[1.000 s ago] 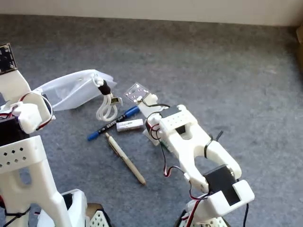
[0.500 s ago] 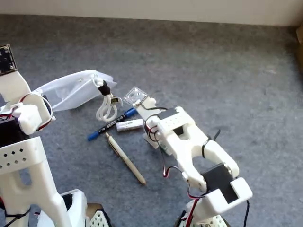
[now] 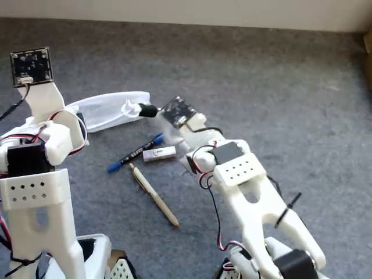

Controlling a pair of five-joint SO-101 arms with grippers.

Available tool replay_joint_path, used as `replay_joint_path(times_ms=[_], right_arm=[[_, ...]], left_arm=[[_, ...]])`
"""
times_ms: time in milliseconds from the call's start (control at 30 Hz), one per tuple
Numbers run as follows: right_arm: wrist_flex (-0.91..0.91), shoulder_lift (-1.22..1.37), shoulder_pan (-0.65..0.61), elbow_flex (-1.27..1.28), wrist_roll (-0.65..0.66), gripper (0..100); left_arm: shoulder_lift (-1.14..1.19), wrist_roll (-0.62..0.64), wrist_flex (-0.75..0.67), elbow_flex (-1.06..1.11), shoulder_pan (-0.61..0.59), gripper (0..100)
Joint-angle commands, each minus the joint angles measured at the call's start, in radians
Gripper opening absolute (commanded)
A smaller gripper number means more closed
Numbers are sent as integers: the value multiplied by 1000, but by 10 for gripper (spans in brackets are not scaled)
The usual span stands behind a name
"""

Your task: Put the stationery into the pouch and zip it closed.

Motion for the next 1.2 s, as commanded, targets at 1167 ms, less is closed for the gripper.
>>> replay_joint_path(times_ms=[1167], right_arm=[[-31, -1113, 88, 213, -206, 5]], left_arm=[[22, 40, -17, -203, 234, 8]])
